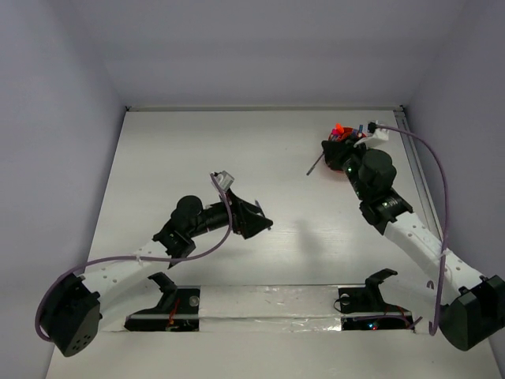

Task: Sort the stationery into containers
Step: Place the pen in the storage box.

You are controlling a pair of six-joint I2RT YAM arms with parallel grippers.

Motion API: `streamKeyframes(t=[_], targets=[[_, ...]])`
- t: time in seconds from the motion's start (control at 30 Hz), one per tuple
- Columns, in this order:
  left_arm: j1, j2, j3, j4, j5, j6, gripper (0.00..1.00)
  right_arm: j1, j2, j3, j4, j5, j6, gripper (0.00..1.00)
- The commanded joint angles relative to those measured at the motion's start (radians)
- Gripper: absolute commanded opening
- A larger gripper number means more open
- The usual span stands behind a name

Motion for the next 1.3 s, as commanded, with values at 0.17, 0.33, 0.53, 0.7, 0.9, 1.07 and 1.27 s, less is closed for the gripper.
streamKeyframes(t=[0.17,0.33,0.53,0.7,0.9,1.07,1.27], targets=[[-0.005,-0.080,-0.052,-0.011,-0.189,0.124,0.90,-0.189,0.079,-0.001,0.104,0.425,-0.153,0.00],[-0.005,-0.097,-0.082,0.007,-0.237,0.189,0.91,-0.326,0.211,0.071,0.105,0.399,-0.145,0.00],[-0.014,-0.150,-0.116,0.004,-0.254,0.190,0.91,-0.358,0.335,0.142,0.147,0.427,-0.190,0.00],[-0.014,-0.154,-0.122,0.012,-0.240,0.180,0.91,-0.358,0.407,0.179,0.179,0.431,-0.195,0.00],[-0.014,-0.126,-0.118,0.026,-0.222,0.172,0.91,-0.368,0.478,0.211,0.207,0.453,-0.205,0.00],[-0.014,-0.114,-0.118,0.029,-0.222,0.173,0.91,-0.368,0.533,0.225,0.237,0.448,-0.195,0.00],[-0.014,-0.095,-0.115,0.030,-0.225,0.175,0.90,-0.368,0.572,0.238,0.230,0.418,-0.166,0.04]])
